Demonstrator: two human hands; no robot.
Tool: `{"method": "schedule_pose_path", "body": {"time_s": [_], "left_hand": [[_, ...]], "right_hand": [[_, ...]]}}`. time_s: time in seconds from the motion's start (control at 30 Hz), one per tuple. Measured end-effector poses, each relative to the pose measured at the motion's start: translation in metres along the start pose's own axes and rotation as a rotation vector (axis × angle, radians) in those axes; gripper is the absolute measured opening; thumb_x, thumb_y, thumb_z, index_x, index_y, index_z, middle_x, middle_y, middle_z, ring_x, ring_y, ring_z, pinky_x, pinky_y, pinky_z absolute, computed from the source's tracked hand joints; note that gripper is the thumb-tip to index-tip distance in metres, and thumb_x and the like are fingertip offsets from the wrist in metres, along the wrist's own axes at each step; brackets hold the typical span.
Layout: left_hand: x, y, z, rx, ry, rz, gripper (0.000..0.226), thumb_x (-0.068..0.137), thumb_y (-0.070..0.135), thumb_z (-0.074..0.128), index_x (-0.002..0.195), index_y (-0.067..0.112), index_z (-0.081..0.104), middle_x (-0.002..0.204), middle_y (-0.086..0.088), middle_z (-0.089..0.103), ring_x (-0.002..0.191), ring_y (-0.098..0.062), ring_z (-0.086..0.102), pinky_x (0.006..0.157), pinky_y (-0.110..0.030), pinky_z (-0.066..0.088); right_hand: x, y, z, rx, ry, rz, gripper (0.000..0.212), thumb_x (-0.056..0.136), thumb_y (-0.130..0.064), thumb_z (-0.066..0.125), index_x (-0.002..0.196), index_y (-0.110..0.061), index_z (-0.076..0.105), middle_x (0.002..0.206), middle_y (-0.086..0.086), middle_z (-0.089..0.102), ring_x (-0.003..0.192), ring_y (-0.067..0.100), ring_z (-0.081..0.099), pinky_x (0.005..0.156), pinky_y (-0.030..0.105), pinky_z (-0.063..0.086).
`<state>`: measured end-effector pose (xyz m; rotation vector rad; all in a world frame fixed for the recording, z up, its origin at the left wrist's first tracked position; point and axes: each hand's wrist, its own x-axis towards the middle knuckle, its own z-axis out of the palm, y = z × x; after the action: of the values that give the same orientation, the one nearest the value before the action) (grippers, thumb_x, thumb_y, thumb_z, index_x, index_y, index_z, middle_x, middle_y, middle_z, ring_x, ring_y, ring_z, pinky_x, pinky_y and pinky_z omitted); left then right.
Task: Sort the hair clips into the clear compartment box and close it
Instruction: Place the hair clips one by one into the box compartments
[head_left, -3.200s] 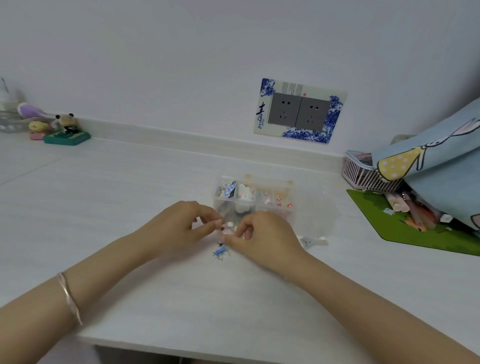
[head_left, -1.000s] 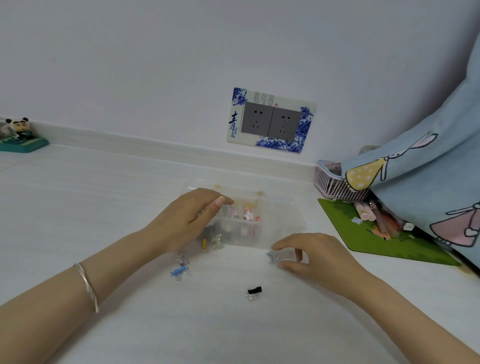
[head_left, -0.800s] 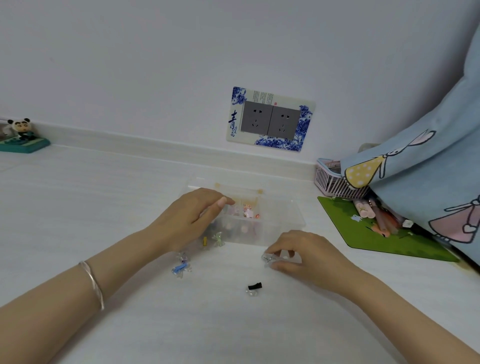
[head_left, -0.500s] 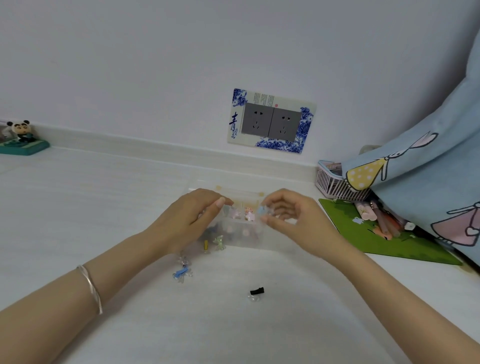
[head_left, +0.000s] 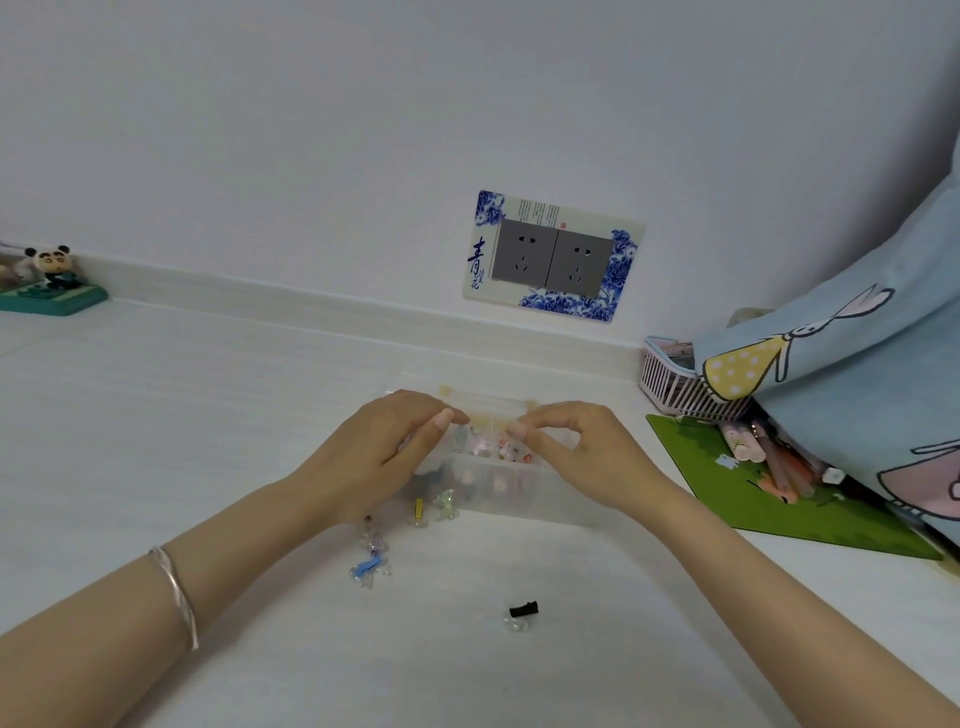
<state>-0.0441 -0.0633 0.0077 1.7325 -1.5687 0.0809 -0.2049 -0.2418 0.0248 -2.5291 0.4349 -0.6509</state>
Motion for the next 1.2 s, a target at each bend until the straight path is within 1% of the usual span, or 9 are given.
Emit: {"method": "schedule_pose_path", "body": {"time_s": [0.07,0.13,0.23,0.37,0.47,0.63,0.93,1.1,1.2], "left_hand": [[0.000,0.000,0.000,-0.005,0.003,0.004,0.042,0.096,0.043,0.026,0.114,0.031,0.062,0.111,0.021,0.062,0.108,0.012,0.046,0.089,-0.002,0.030],[-0.001,0.001,0.000,-0.007,-0.001,0.000,0.041,0.096,0.043,0.026,0.113,0.031,0.062,0.112,0.021,0.062,0.108,0.013,0.045,0.089,-0.001,0.029],[-0.001,0.005,-0.001,-0.017,-0.016,-0.010,0.040,0.098,0.042,0.027,0.114,0.031,0.062,0.113,0.020,0.062,0.109,0.012,0.045,0.088,-0.002,0.030],[-0.003,0.017,0.000,-0.015,-0.047,0.023,0.038,0.097,0.044,0.029,0.114,0.034,0.061,0.112,0.022,0.061,0.110,0.009,0.047,0.089,-0.004,0.032],[-0.006,0.025,0.006,-0.011,-0.100,0.057,0.037,0.096,0.042,0.032,0.116,0.030,0.061,0.115,0.018,0.062,0.109,0.007,0.048,0.093,-0.009,0.034],[-0.008,0.027,0.011,0.026,-0.200,0.043,0.035,0.098,0.032,0.036,0.127,0.027,0.055,0.127,0.015,0.058,0.117,0.000,0.049,0.098,-0.024,0.039],[-0.009,0.029,0.009,-0.014,-0.173,0.019,0.034,0.097,0.033,0.036,0.120,0.027,0.061,0.122,0.018,0.061,0.114,-0.005,0.051,0.096,-0.026,0.041],[-0.006,0.023,0.008,0.004,-0.158,0.024,0.030,0.095,0.036,0.044,0.117,0.028,0.063,0.119,0.019,0.062,0.113,0.003,0.051,0.096,-0.023,0.042],[-0.007,0.020,0.008,0.071,-0.156,0.058,0.031,0.090,0.039,0.053,0.118,0.031,0.062,0.120,0.019,0.060,0.113,0.005,0.047,0.097,-0.016,0.037]], "right_hand": [[-0.005,-0.001,-0.001,-0.029,-0.038,-0.061,0.044,0.091,-0.052,0.038,0.091,-0.029,0.075,0.099,-0.015,0.073,0.102,-0.001,0.060,0.101,0.015,0.026],[-0.009,-0.004,-0.002,-0.023,-0.083,-0.062,0.050,0.093,-0.049,0.031,0.096,-0.026,0.075,0.107,-0.019,0.070,0.112,-0.006,0.054,0.113,0.024,0.016],[-0.018,-0.011,-0.005,-0.078,-0.065,-0.094,0.036,0.097,-0.038,0.038,0.105,-0.027,0.072,0.112,-0.024,0.061,0.117,-0.021,0.039,0.112,0.011,0.007],[-0.043,-0.026,-0.015,0.057,0.066,-0.182,0.016,0.090,-0.033,0.058,0.095,-0.029,0.073,0.099,-0.022,0.070,0.104,-0.002,0.059,0.098,0.017,0.036],[-0.070,-0.031,-0.017,0.132,-0.097,-0.160,0.010,0.082,-0.035,0.069,0.089,-0.030,0.073,0.092,-0.016,0.072,0.092,0.008,0.064,0.084,0.018,0.046],[-0.100,-0.021,0.002,0.069,-0.266,-0.110,0.023,0.075,-0.035,0.076,0.098,-0.031,0.073,0.094,-0.017,0.070,0.097,0.006,0.060,0.086,0.026,0.048],[-0.093,-0.023,0.007,0.149,-0.136,-0.164,0.010,0.081,-0.021,0.073,0.087,-0.027,0.076,0.084,-0.013,0.073,0.082,0.009,0.064,0.075,0.024,0.050],[-0.057,-0.020,-0.025,0.152,0.266,-0.112,0.017,0.079,-0.012,0.073,0.083,-0.029,0.074,0.078,-0.020,0.070,0.077,-0.004,0.062,0.074,0.007,0.042],[-0.044,-0.008,-0.029,0.016,0.186,0.016,0.015,0.080,-0.017,0.073,0.078,-0.032,0.072,0.079,-0.017,0.071,0.081,-0.005,0.063,0.075,0.003,0.040]]}}
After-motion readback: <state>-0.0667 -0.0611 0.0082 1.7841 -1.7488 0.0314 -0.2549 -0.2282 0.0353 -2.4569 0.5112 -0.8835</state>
